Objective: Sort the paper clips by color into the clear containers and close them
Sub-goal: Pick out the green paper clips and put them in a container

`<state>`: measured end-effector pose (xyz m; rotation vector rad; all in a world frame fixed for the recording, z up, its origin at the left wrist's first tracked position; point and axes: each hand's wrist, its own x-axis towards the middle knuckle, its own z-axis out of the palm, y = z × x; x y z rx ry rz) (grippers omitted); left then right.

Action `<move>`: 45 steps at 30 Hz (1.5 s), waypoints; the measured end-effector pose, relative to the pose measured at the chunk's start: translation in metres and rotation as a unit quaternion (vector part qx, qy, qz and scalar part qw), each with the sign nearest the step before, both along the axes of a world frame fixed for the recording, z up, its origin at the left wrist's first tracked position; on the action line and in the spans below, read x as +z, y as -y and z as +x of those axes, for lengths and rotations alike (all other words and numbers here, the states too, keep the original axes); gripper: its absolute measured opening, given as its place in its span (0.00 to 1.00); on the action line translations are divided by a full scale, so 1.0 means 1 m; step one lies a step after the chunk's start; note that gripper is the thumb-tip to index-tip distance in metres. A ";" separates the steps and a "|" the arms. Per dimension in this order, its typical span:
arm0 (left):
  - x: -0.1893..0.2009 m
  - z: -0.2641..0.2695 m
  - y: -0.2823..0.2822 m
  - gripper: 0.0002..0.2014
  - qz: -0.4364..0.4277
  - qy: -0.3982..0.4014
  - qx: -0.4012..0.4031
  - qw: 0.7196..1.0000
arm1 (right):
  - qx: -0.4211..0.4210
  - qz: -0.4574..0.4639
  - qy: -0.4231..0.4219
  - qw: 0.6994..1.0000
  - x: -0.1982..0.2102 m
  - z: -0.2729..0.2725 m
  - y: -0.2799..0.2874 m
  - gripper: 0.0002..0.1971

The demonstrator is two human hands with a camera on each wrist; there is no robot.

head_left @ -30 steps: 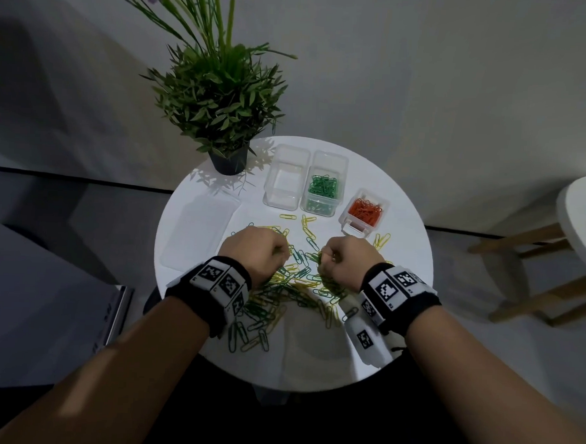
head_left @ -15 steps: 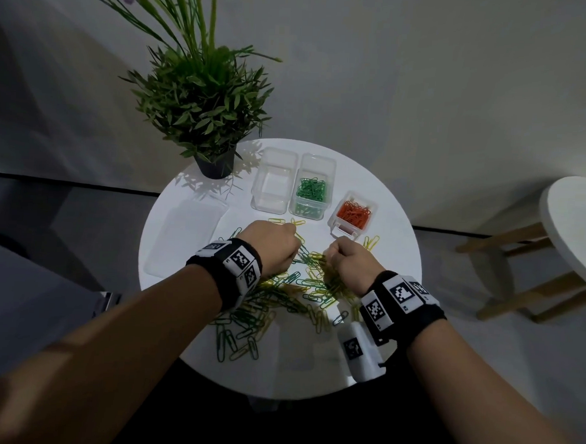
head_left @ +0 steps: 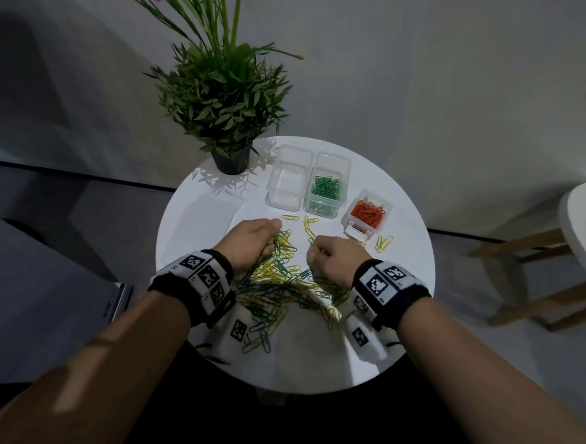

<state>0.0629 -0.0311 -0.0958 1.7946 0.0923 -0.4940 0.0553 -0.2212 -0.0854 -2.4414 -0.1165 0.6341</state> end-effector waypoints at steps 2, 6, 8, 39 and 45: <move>-0.003 -0.003 -0.002 0.21 0.014 -0.002 -0.005 1.000 | 0.133 -0.170 0.056 0.975 0.003 -0.001 -0.003 0.05; 0.001 -0.005 0.002 0.18 0.002 -0.003 0.034 0.999 | 0.217 -0.231 0.111 0.942 0.006 0.001 -0.012 0.08; 0.005 -0.005 0.006 0.17 -0.016 0.007 0.070 0.997 | 0.234 -0.237 0.111 0.936 0.004 0.002 -0.017 0.07; 0.006 -0.003 0.034 0.10 0.478 0.100 -0.212 0.846 | -0.323 0.564 -0.176 0.739 -0.010 -0.007 0.021 0.14; 0.008 0.001 0.024 0.07 0.308 0.056 -0.125 0.941 | -0.323 0.521 -0.153 0.775 -0.009 -0.005 0.024 0.10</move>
